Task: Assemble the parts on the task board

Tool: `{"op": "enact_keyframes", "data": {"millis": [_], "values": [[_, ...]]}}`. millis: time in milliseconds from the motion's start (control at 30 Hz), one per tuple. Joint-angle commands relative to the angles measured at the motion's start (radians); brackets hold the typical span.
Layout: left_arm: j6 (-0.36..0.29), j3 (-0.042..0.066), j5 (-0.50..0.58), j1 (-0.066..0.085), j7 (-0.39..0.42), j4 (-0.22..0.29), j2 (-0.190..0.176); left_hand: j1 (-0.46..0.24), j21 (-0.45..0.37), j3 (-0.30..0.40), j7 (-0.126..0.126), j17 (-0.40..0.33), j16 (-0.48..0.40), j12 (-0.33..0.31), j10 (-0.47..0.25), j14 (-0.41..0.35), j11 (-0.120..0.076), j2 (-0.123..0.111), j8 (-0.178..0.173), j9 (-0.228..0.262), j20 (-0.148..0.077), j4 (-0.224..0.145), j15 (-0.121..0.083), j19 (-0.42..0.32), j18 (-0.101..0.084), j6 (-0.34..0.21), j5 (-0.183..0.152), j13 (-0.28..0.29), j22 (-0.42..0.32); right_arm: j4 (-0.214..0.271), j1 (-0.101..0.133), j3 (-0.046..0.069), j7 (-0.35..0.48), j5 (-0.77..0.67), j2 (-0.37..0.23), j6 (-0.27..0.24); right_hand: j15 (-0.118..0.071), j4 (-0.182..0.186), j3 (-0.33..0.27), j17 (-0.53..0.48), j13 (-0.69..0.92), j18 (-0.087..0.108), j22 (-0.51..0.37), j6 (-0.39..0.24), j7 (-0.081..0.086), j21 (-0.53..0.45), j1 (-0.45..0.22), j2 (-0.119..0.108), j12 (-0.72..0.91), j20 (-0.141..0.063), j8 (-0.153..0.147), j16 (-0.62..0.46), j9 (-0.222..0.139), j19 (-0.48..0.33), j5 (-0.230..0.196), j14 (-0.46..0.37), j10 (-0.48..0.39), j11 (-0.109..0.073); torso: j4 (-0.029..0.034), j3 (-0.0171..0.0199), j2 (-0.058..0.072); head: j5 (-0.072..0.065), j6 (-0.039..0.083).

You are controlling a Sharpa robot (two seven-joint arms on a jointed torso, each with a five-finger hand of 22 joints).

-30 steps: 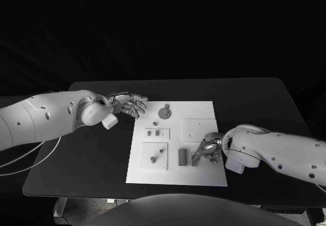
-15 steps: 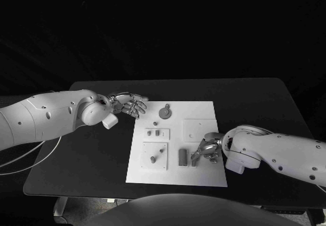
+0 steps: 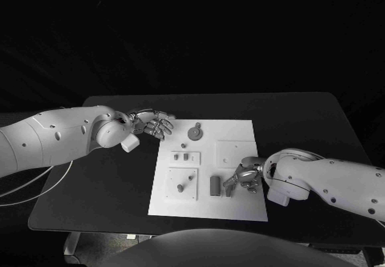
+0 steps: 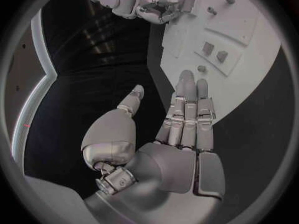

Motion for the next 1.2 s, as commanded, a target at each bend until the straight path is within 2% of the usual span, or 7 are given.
{"op": "enact_keyframes", "data": {"millis": [33,267,1200], "values": [[0.015,0.0,-0.002,0.002,0.0,0.001,0.001,-0.002,-0.005,0.004,0.0,0.0,0.001,0.002,0.007,0.005,0.0,-0.002,0.006,0.0,0.003,-0.004,0.001,0.007,0.012,0.003,0.002,-0.001,0.001,0.005,-0.001,0.0,0.03,-0.003,-0.004,0.011,-0.002,0.022,-0.001,0.003,0.001,0.013,0.018,-0.009,0.002,-0.006,-0.027,0.001,0.006,-0.001,-0.001,-0.005,0.002,-0.007,-0.004,-0.005,-0.007,0.002,-0.0005,0.0002,0.0,0.001,0.0],[0.014,0.0,-0.002,0.002,-0.003,0.003,-0.001,-0.003,-0.005,0.004,0.0,0.0,0.001,0.002,0.007,0.005,0.0,-0.002,0.006,0.0,0.003,-0.004,0.001,0.007,0.012,0.003,0.002,-0.001,0.001,0.007,-0.001,0.0,0.033,-0.003,-0.012,0.013,-0.003,0.052,0.002,0.007,0.001,0.013,0.019,-0.009,0.001,-0.005,-0.063,0.003,0.008,-0.004,0.0,-0.003,0.003,-0.008,-0.004,-0.004,-0.008,0.001,-0.0004,0.0004,0.0,0.003,0.0],[0.018,0.0,-0.003,0.002,-0.009,-0.004,-0.002,-0.006,-0.005,0.004,0.0,0.0,0.001,0.002,0.007,0.005,0.0,-0.002,0.006,0.0,0.003,-0.002,0.001,0.007,0.012,0.002,0.002,-0.002,0.002,0.041,0.003,0.001,0.043,-0.055,-0.045,-0.008,-0.005,0.068,0.011,0.024,0.001,0.013,0.019,-0.004,-0.002,-0.001,-0.076,0.006,0.011,-0.009,0.004,0.003,0.007,-0.004,-0.004,0.006,-0.004,-0.002,-0.0001,-0.0005,0.0,0.003,0.001]]}}
